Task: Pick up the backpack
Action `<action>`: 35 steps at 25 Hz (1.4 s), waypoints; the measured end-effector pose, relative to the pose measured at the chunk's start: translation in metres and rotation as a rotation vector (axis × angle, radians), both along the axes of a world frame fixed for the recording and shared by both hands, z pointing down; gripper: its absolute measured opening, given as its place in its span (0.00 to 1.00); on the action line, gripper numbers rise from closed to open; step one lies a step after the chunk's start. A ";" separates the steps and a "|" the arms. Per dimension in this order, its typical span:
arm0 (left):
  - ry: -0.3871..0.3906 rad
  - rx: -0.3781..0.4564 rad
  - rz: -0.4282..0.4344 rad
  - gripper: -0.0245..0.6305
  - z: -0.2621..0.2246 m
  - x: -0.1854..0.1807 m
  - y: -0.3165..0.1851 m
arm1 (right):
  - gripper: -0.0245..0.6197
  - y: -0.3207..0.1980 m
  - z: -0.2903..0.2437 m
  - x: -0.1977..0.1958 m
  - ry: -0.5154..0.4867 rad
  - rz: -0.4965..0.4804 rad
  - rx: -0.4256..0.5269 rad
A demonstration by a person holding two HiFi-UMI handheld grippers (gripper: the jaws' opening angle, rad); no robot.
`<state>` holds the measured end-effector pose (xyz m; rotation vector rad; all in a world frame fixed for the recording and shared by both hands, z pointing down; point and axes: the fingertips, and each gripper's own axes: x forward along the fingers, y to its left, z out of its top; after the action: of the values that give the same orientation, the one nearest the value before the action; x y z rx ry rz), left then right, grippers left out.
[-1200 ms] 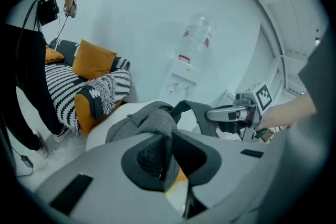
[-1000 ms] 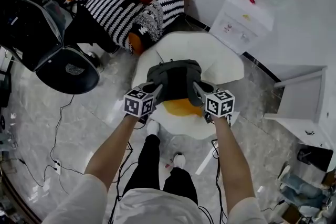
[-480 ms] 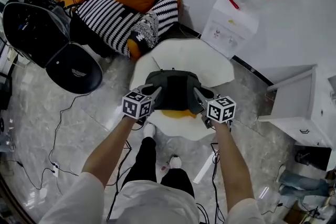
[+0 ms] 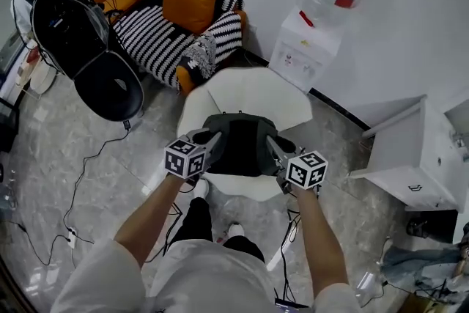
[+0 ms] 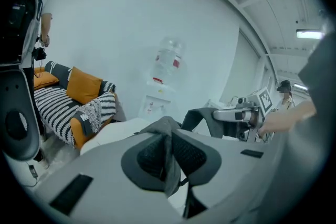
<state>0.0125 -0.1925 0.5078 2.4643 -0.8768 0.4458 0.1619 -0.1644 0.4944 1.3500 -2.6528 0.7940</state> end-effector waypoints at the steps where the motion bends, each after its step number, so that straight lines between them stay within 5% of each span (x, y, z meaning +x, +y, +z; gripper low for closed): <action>1: 0.006 0.011 0.000 0.08 -0.008 0.003 0.006 | 0.09 0.005 -0.008 0.003 -0.005 0.001 0.012; 16: 0.052 0.157 -0.052 0.08 -0.100 0.038 0.056 | 0.09 0.050 -0.101 0.039 -0.050 -0.044 0.164; 35: 0.137 0.262 0.059 0.08 -0.190 0.016 0.101 | 0.10 0.103 -0.192 0.021 -0.095 -0.015 0.265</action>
<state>0.0281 -0.0919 0.3180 2.7268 -0.8538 0.1881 0.1829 -0.0613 0.3021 1.3760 -2.9237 0.5306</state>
